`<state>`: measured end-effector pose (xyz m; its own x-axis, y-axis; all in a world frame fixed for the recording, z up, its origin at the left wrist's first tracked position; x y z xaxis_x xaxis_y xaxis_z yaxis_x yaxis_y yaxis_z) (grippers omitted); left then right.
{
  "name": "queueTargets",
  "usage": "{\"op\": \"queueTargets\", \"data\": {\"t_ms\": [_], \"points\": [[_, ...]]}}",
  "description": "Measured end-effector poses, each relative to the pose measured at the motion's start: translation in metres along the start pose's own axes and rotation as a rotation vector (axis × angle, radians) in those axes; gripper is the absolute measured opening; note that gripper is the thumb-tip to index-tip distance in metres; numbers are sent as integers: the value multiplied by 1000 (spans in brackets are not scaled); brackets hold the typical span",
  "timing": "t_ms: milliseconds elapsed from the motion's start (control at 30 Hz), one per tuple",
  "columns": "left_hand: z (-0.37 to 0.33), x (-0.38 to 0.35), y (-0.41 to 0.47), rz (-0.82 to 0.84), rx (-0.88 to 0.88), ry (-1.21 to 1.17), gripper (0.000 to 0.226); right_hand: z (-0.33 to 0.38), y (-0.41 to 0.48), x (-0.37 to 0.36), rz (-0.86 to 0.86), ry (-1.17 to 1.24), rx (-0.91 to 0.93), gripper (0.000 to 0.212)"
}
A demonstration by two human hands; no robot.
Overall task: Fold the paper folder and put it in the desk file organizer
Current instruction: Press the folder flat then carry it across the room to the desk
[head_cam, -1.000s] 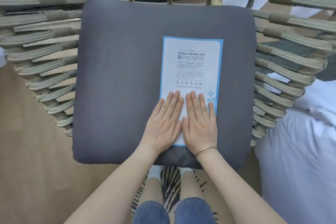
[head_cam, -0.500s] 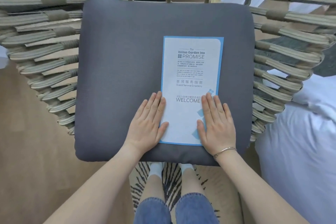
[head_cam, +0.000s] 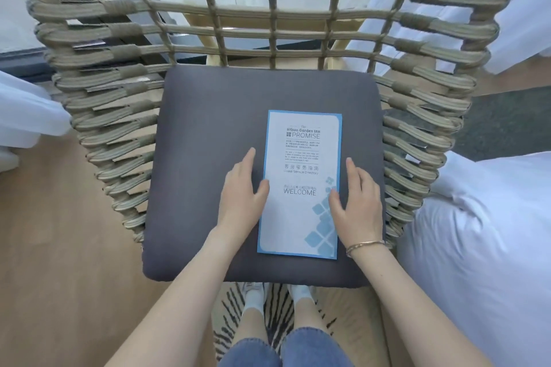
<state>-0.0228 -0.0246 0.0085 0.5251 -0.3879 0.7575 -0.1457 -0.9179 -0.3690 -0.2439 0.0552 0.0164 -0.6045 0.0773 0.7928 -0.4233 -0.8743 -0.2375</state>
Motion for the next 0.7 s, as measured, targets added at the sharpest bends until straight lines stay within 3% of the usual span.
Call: {"op": "queueTargets", "data": {"t_ms": [200,367,567,700], "points": [[-10,-29,7,54,-3,0,67,5,9,-26,10,59,-71,66],[-4,-38,4,162,143,-333,63,7,4,-32,10,223,-139,63],[-7,-17,-5,286,152,-662,58,0,1,-10,48,543,-311,64],[-23,11,-18,330,170,-841,56,17,-6,16,98,717,-314,63]]}}
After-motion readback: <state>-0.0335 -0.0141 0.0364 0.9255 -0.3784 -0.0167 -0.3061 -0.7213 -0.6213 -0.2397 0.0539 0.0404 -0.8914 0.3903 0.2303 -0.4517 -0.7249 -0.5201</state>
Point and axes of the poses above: each hand's wrist, its own y-axis towards the middle knuckle, its own x-axis out of the back of the hand, z = x × y, the point moved 6 cm from there along y, towards the middle knuckle, and after that the axes turned 10 degrees about y, right-handed, at the moved point
